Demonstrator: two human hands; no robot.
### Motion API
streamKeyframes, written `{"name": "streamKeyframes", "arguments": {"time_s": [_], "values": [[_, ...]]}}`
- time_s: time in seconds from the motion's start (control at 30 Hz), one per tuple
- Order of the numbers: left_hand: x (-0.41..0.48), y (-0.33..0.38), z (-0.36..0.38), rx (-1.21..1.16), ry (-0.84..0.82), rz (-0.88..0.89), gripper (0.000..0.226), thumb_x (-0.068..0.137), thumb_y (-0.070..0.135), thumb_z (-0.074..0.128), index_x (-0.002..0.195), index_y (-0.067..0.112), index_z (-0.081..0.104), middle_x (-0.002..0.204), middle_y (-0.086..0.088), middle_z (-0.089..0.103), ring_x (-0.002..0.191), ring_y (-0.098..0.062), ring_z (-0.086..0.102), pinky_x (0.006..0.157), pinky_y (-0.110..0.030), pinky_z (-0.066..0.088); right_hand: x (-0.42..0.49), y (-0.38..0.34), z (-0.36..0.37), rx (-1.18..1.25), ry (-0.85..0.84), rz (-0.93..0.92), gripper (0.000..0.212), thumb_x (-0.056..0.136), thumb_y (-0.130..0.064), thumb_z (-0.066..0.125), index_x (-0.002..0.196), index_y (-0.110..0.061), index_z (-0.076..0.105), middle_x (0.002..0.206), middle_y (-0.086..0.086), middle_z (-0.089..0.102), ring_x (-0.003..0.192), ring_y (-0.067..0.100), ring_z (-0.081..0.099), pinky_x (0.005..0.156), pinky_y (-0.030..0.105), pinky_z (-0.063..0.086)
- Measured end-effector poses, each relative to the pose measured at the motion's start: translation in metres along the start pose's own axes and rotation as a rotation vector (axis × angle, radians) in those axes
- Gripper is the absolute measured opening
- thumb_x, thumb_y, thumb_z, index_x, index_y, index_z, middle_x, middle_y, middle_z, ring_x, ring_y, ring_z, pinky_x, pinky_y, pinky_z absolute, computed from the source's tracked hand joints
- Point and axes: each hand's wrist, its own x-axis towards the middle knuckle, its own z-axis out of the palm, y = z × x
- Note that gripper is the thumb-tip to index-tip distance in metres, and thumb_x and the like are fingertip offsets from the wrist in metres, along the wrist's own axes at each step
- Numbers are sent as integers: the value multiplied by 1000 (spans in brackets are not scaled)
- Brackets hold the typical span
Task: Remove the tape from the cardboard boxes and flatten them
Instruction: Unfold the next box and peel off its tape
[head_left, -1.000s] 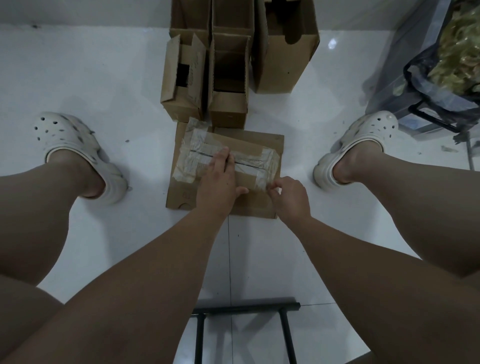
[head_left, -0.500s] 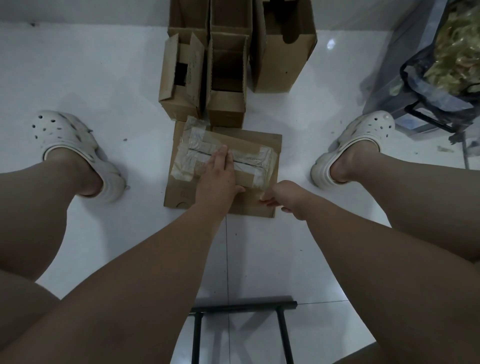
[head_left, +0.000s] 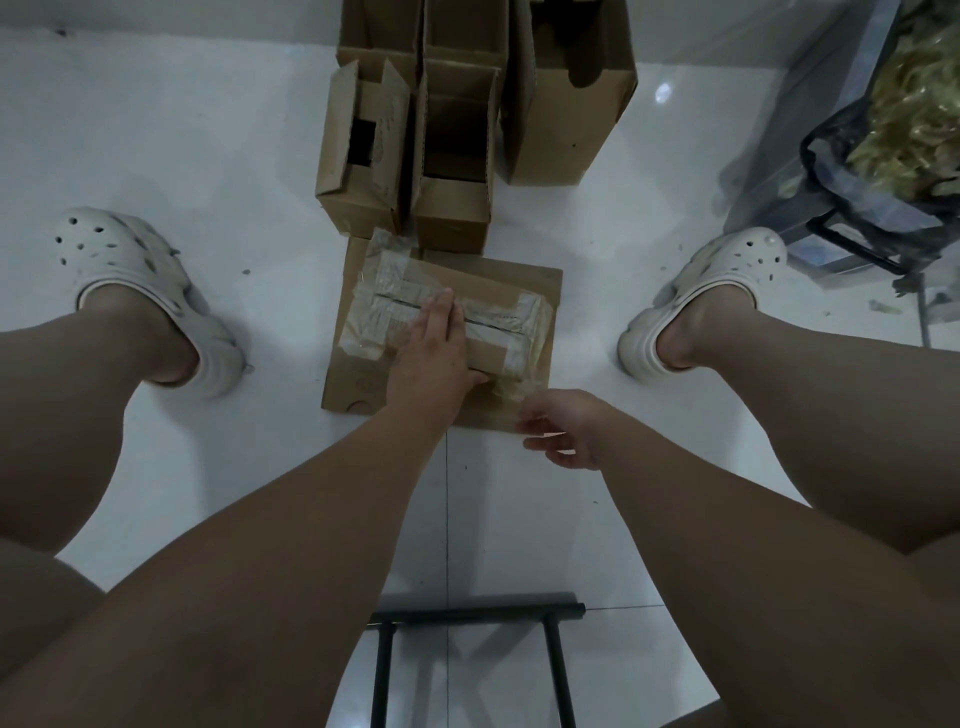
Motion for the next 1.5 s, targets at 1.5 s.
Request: {"name": "streamKeyframes", "arguments": {"time_s": [1.5], "values": [[-10,-4,13,103,78,39,71,93,11,32,148,5,-13,158,-10,-15,145,-24,-12,110,-34,-13,14,8,-13,838,196,136,24,102,-28,43,104,-9,58,83,6,60,70,18,52,77,30,45]]}}
